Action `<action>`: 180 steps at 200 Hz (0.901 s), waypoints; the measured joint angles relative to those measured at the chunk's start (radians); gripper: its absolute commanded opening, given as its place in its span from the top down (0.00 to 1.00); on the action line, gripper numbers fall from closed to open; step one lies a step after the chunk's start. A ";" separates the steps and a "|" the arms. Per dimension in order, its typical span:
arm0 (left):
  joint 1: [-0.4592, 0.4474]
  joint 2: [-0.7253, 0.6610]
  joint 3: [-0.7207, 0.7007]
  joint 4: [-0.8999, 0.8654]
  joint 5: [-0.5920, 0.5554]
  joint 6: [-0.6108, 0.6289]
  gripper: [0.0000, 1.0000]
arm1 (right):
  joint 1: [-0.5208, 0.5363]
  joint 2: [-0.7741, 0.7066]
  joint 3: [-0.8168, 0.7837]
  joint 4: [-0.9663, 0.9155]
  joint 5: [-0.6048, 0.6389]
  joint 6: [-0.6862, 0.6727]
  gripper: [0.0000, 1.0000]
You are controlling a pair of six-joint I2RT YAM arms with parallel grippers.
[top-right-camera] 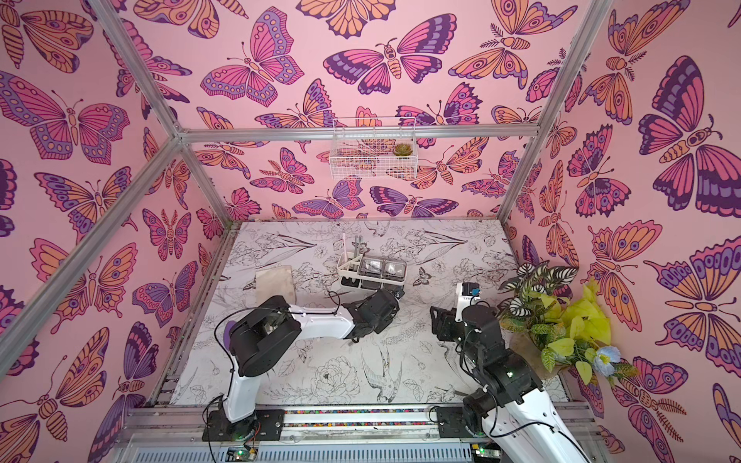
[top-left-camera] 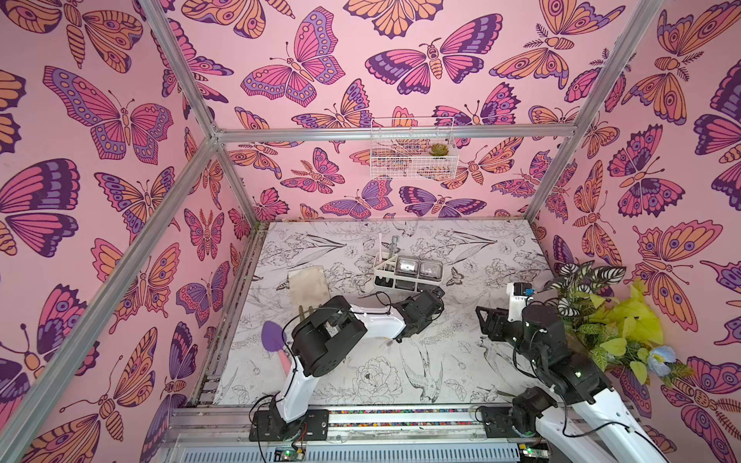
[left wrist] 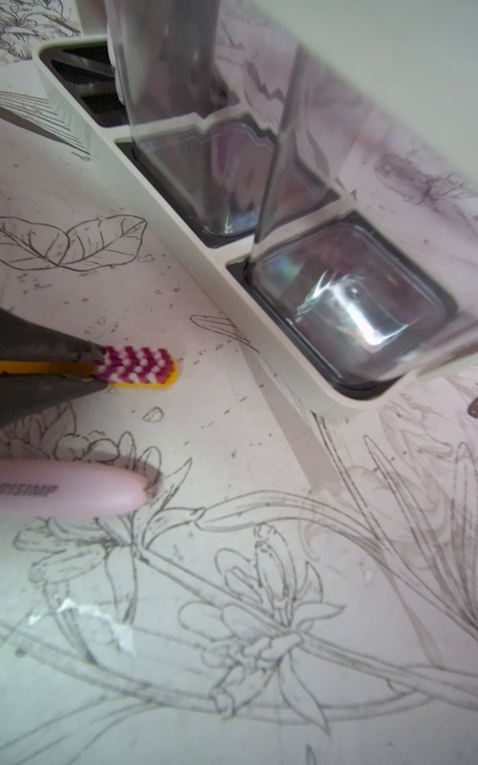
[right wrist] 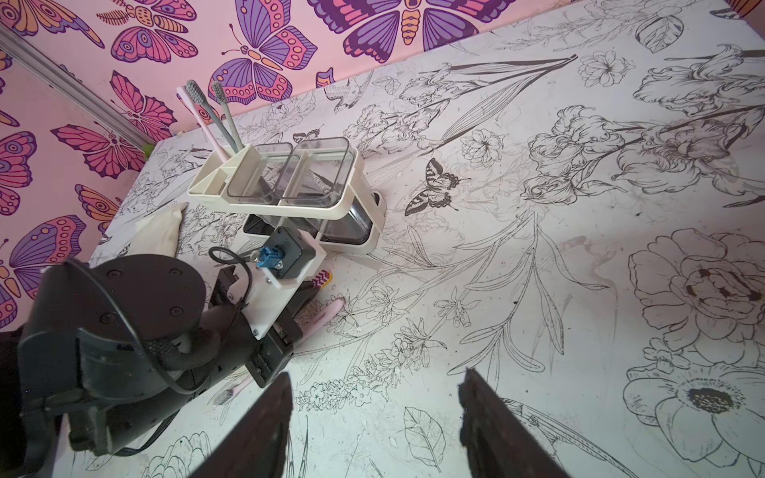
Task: Place the toothbrush into the toothbrush holder
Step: Pick up the toothbrush from the center of the board.
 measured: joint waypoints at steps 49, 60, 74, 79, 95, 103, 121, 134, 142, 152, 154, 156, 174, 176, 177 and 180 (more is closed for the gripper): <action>0.000 -0.016 -0.017 -0.016 -0.011 0.000 1.00 | 0.000 0.047 0.000 0.019 -0.009 0.000 0.34; 0.000 -0.017 -0.018 -0.016 -0.013 0.000 1.00 | 0.000 0.058 0.000 0.019 -0.009 0.000 0.34; 0.000 -0.019 -0.019 -0.018 -0.014 0.001 1.00 | 0.000 0.062 0.000 0.019 -0.009 0.000 0.34; 0.000 -0.019 -0.020 -0.018 -0.014 0.001 1.00 | 0.000 0.061 0.000 0.020 -0.009 0.000 0.34; 0.000 -0.023 -0.023 -0.022 -0.017 0.001 1.00 | 0.000 0.054 0.000 0.022 -0.009 0.000 0.34; 0.000 -0.026 -0.025 -0.024 -0.017 0.002 1.00 | 0.000 0.052 0.000 0.023 -0.009 0.000 0.34; 0.000 -0.039 -0.036 -0.038 -0.017 0.004 1.00 | 0.000 0.053 0.000 0.023 -0.009 0.000 0.34; 0.000 -0.056 -0.050 -0.054 -0.016 0.004 1.00 | 0.000 0.056 0.000 0.023 -0.009 0.000 0.34; 0.000 -0.069 -0.059 -0.067 -0.013 0.004 1.00 | 0.000 0.058 0.000 0.023 -0.010 -0.001 0.34; 0.000 -0.084 -0.069 -0.083 -0.008 0.004 1.00 | -0.001 0.062 0.000 0.023 -0.013 -0.003 0.34; 0.000 -0.086 -0.070 -0.083 -0.010 0.005 1.00 | -0.001 0.063 0.000 0.023 -0.014 -0.004 0.34; 0.000 -0.089 -0.071 -0.085 -0.009 0.003 1.00 | -0.001 0.063 0.000 0.023 -0.015 -0.003 0.34; 0.000 -0.121 -0.071 -0.116 0.002 0.004 1.00 | -0.002 0.063 0.000 0.021 -0.029 -0.004 0.34; 0.000 -0.124 -0.071 -0.119 0.003 0.004 1.00 | -0.002 0.062 0.000 0.021 -0.033 -0.004 0.34; 0.000 -0.127 -0.071 -0.122 0.003 0.003 1.00 | -0.002 0.061 0.000 0.020 -0.034 -0.004 0.34; 0.000 -0.131 -0.071 -0.126 0.004 0.004 1.00 | -0.002 0.059 0.000 0.019 -0.038 -0.004 0.34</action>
